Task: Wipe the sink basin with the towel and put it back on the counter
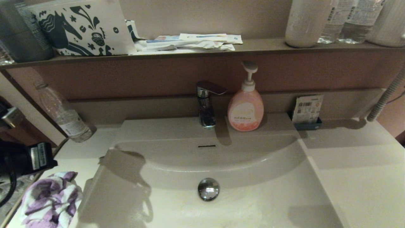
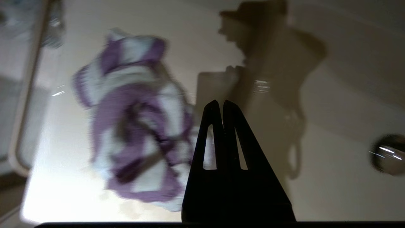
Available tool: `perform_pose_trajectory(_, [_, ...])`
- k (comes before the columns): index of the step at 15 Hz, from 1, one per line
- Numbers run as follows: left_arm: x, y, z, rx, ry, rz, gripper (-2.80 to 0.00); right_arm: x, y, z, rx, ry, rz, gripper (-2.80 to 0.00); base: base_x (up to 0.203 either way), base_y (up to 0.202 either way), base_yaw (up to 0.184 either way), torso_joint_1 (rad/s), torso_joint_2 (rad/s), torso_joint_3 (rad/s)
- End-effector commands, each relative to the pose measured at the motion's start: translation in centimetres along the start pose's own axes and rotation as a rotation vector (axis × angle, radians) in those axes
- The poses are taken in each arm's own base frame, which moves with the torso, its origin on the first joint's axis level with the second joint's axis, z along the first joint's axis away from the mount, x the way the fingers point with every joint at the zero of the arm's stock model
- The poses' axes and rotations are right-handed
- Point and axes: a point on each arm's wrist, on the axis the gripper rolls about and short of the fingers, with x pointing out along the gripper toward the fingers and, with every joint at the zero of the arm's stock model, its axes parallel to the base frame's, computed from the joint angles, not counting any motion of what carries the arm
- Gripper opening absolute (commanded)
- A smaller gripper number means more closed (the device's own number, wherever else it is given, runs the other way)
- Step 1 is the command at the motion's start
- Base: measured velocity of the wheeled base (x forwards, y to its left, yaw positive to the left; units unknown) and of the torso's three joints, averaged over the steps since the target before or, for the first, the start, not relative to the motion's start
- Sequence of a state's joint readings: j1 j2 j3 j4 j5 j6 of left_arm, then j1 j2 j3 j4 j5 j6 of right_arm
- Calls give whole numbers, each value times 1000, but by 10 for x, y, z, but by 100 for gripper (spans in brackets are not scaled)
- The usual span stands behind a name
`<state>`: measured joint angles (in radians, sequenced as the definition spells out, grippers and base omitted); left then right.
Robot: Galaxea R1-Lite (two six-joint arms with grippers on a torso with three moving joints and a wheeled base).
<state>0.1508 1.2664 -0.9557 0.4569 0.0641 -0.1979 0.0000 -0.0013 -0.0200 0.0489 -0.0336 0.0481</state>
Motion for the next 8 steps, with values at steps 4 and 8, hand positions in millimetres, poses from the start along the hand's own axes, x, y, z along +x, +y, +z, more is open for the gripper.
perform_pose_trajectory(4, [-54, -30, -37, 59, -81, -308, -280, 0, 0, 0, 1, 1, 0, -280, 0, 0, 0, 0, 0, 0])
perform_pose_trajectory(8, [-76, -10, -69, -56, -143, -309, -280, 0, 0, 0, 0, 1, 0, -280, 0, 0, 0, 0, 0, 0])
